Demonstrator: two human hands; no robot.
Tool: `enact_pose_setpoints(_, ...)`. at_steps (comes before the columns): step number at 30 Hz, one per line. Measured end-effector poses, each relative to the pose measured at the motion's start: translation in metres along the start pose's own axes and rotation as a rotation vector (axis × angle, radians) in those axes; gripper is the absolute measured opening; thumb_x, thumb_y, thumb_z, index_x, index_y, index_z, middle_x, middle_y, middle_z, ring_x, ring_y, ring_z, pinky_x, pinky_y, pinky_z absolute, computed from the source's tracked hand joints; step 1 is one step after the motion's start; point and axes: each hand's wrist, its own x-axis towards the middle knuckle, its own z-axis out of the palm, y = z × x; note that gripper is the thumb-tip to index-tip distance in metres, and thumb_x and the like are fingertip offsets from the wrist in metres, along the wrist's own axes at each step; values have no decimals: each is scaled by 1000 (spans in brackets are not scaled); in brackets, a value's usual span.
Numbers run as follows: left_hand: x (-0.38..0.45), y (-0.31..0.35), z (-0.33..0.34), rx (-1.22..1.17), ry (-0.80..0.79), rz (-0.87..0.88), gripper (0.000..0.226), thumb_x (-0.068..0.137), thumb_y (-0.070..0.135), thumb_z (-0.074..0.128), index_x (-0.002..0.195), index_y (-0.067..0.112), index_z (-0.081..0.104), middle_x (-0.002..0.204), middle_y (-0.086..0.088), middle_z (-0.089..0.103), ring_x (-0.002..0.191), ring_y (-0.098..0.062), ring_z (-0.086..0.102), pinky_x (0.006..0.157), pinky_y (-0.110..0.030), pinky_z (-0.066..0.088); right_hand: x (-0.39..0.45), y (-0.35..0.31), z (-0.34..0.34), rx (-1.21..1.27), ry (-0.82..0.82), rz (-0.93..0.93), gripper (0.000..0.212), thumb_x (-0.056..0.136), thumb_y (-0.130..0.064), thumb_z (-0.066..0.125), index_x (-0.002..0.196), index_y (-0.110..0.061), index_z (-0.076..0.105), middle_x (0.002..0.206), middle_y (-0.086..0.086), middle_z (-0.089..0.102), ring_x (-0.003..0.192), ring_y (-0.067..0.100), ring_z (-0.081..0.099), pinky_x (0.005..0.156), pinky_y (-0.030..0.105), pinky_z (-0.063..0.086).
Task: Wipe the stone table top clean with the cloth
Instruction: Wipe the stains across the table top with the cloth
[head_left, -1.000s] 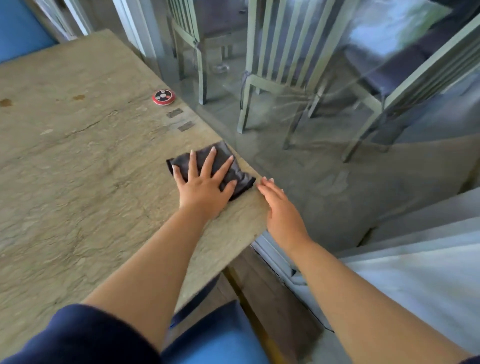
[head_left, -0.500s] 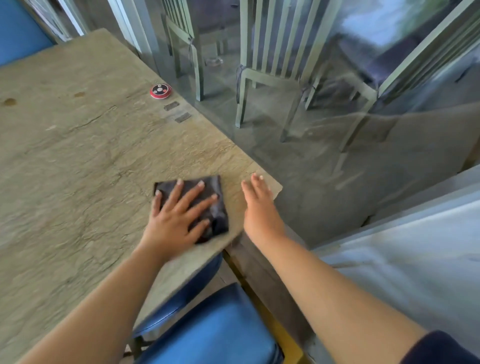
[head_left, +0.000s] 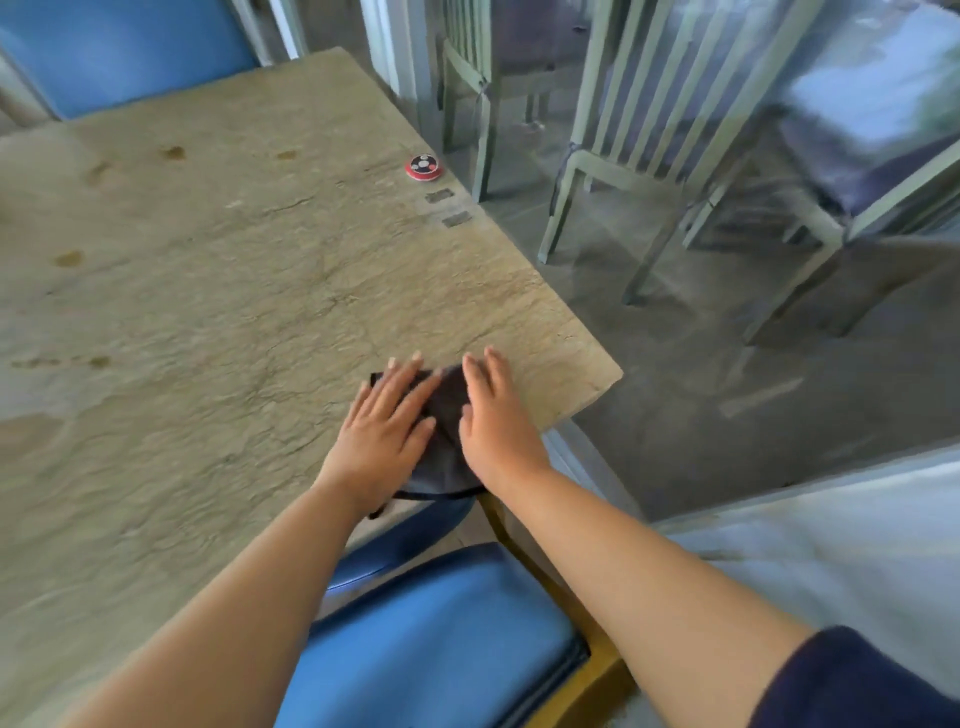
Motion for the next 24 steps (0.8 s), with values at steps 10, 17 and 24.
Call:
enact_pose_setpoints(10, -52, -59, -15, -48, 88, -358, 58, 101, 48, 21, 154, 29, 4, 160, 15, -9, 143, 2, -20, 119, -32, -13, 17, -20, 32, -483, -132, -447, 59, 93, -63, 14, 148, -48, -1, 162, 7, -5, 147, 32, -9, 107, 71, -1)
enact_pose_setpoints(17, -59, -73, -33, -189, 212, -390, 53, 103, 35, 33, 153, 22, 21, 161, 11, 8, 148, -5, 0, 115, -20, -1, 62, -85, 70, -440, 8, 8, 61, 100, -44, 26, 153, -24, 5, 159, 19, 2, 145, 40, -4, 116, 57, 0)
enact_pose_setpoints(24, -67, -146, -57, -60, 247, -394, 51, 102, 31, 37, 149, 13, 32, 161, -1, 18, 149, -15, 5, 121, -31, 2, 43, -102, 86, -19, -6, -522, 43, 82, -1, 55, 121, -18, 51, 135, 13, 43, 116, 34, 50, 99, 40, 43)
